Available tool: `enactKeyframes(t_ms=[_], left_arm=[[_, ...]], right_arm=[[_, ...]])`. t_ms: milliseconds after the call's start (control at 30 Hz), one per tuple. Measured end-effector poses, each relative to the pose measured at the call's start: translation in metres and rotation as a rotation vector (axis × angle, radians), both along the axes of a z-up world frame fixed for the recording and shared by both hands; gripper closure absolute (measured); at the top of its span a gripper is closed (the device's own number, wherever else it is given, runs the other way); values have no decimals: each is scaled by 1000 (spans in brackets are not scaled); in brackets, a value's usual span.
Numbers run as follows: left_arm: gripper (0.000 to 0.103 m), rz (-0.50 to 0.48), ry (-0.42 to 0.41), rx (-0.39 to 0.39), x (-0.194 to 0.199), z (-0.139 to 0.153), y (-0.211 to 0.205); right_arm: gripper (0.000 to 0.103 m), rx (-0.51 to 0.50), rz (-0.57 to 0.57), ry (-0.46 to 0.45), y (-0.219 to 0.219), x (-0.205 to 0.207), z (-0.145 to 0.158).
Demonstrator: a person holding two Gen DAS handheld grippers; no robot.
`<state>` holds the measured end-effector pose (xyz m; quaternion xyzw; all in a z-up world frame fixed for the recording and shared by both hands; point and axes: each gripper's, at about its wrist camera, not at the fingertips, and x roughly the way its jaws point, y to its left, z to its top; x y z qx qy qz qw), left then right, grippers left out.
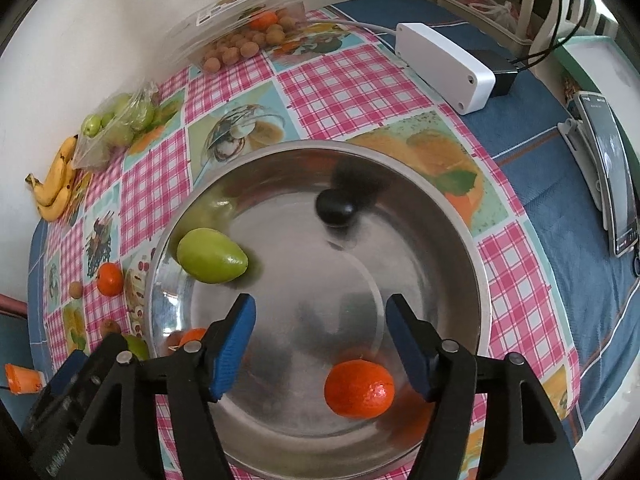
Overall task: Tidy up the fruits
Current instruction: 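Move the left tool toward the dark plums while the right tool approaches the large green fruit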
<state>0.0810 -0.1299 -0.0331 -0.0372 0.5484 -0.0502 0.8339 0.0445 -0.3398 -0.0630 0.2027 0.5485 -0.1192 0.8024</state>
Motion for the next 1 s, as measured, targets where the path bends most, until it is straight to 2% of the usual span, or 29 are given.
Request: enactKeyframes(t_ms=[233,367,533,733,767,833,1000], left_arm=[[2,158,55,-13,7,-10,38],[2,218,78,-29,9,-13,54],[2,228,86,-44,9,-13,57],[0,223,85,-22,9,-14,57],[0,222,85,-12,9,-14,57],[0,222,87,2,9,-16,57],[0,229,99,15,9,-19,60]], right_arm=[[34,-11,49,-5,12,0,8],[34,-29,79,-10,22,2,13],[34,-40,99,-10,29,3,15],[34,-47,101,-6,31,2,15],[33,-48,101,-7,31,2,15],[15,-49,98,-7,32,4,13],[14,-51,105,3,34,5,11]])
